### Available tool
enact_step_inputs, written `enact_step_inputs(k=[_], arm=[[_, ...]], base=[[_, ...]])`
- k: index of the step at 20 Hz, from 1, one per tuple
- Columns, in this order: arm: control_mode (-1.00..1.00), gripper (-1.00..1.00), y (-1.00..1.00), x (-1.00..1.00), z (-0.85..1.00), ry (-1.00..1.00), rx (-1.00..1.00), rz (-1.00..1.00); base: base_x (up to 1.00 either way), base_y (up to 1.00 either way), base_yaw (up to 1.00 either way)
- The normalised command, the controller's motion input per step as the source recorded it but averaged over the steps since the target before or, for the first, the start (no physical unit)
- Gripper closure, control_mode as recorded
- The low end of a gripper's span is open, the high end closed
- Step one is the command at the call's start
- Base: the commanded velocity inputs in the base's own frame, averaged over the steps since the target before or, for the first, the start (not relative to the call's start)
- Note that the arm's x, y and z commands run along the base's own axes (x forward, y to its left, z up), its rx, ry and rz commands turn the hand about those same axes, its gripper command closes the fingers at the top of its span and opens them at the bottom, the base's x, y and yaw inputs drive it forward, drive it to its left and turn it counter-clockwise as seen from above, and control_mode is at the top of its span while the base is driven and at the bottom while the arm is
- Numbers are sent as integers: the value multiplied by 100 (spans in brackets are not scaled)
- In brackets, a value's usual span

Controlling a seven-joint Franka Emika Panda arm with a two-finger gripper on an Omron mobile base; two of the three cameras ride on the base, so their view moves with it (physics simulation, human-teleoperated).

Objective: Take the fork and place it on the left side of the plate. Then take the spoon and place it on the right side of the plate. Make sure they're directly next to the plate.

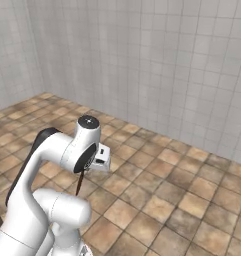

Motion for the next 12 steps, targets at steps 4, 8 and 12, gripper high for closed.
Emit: enact_step_inputs(k=[4,8,12], arm=[[100,100,0,0,0,0,0,0],[100,100,0,0,0,0,0,0],[100,100,0,0,0,0,0,0]], base=[[94,8,27],[94,8,27],[94,8,28]])
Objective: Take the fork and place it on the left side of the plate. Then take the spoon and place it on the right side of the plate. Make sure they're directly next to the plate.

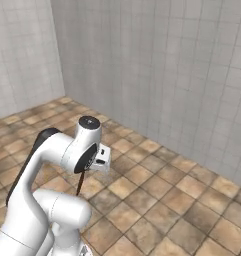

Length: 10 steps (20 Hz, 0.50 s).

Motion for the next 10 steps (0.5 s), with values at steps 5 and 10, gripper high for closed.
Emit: enact_step_inputs(k=[5,10], arm=[[100,100,0,0,0,0,0,0],[100,100,0,0,0,0,0,0]], base=[[89,6,34],[85,4,39]])
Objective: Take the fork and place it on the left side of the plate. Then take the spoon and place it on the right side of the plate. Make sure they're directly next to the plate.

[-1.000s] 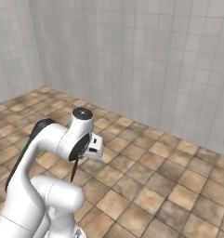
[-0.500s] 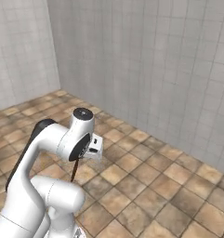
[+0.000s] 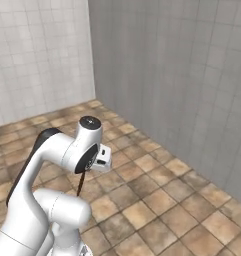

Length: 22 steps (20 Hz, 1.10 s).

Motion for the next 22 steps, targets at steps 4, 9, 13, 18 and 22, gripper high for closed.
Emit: enact_step_inputs(k=[4,9,13,18,22], arm=[[100,100,0,0,0,0,0,0],[100,100,0,0,0,0,0,0],[100,100,0,0,0,0,0,0],[100,100,0,0,0,0,0,0],[100,100,0,0,0,0,0,0]], base=[[80,1,44],[77,0,48],[76,0,48],[79,0,44],[83,2,40]])
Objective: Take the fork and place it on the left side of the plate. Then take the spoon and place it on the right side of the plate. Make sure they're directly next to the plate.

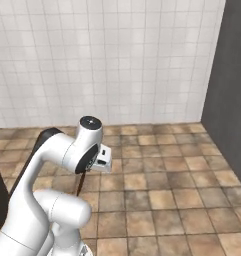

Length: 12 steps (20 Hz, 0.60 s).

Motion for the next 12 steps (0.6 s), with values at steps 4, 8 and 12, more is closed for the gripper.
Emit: enact_step_inputs(k=[4,8,12], arm=[[100,100,0,0,0,0,0,0],[100,100,0,0,0,0,0,0],[100,100,0,0,0,0,0,0]], base=[[87,4,36],[89,5,33],[87,6,35]])
